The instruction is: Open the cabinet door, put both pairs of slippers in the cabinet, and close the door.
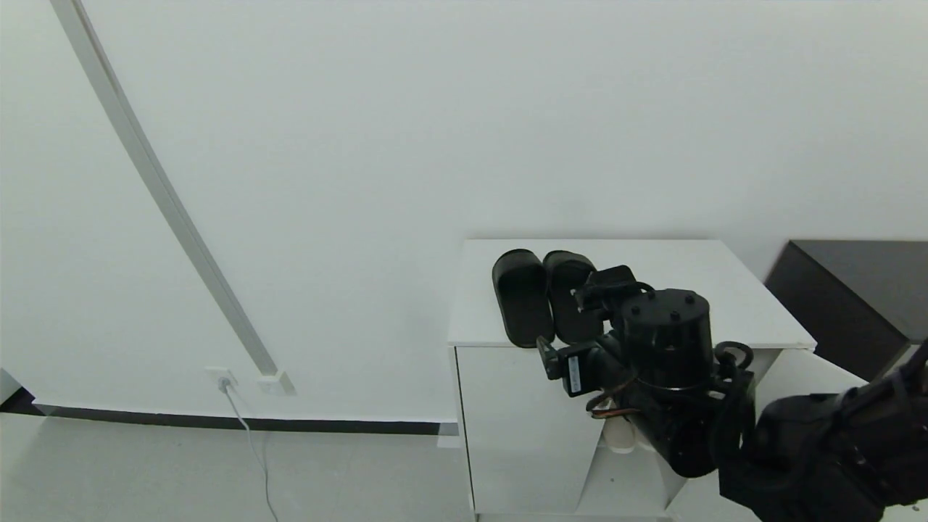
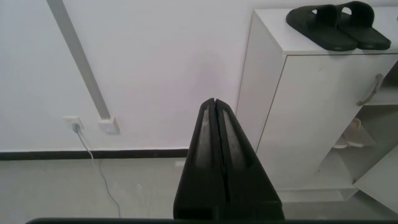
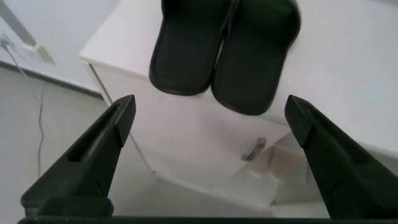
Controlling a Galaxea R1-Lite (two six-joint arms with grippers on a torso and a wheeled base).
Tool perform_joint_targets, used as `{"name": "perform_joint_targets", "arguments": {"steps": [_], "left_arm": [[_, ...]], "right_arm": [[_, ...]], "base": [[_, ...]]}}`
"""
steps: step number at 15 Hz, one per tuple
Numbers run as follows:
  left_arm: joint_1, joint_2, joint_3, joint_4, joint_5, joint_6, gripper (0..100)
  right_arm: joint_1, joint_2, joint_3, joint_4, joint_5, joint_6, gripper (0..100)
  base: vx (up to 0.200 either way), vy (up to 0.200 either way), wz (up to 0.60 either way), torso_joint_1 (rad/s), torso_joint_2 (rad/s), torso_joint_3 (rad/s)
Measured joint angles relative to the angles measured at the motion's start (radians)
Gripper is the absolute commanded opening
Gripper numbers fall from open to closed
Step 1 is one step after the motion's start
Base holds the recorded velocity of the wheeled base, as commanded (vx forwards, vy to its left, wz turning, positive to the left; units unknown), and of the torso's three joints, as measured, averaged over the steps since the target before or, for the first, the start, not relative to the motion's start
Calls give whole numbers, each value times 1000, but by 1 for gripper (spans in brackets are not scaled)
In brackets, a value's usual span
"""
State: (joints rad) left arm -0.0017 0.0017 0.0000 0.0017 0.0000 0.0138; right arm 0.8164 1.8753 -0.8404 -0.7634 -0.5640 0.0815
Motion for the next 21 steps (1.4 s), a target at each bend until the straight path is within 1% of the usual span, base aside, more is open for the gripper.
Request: {"name": "perform_joint_targets", "arguments": {"steps": [1,2,3,6,9,11,14,17,19,21], "left_arm": [[0,0,0,0,0,0,0],[0,0,0,0,0,0,0],[0,0,0,0,0,0,0],[0,0,0,0,0,1,0],[0,0,0,0,-1,1,0],[0,0,0,0,-2,1,0],[0,0,0,0,-2,2,0],[0,0,0,0,-1,2,0],[0,0,0,0,-1,2,0],[0,0,0,0,0,0,0]], "right_arm": [[-4,1,-66,111,-3,60,100],[-6,3,-116,194,-12,121,100],[-9,8,-150,230,-30,165,100],[-12,29,-178,239,-45,223,100],[-14,49,-179,239,-47,241,100],[-14,64,-173,219,-47,242,100],[-27,106,-163,148,-51,239,100],[-39,149,-157,94,-51,234,100],[-49,188,-156,22,-50,203,100],[-65,229,-167,-93,-48,142,100]], "base": [[0,0,0,0,0,0],[0,0,0,0,0,0],[0,0,0,0,0,0],[0,0,0,0,0,0],[200,0,0,1,-4,2],[200,0,0,-5,-7,5],[200,0,0,14,7,2],[0,0,0,0,0,0],[0,0,0,0,0,0],[0,0,0,0,0,0]]}}
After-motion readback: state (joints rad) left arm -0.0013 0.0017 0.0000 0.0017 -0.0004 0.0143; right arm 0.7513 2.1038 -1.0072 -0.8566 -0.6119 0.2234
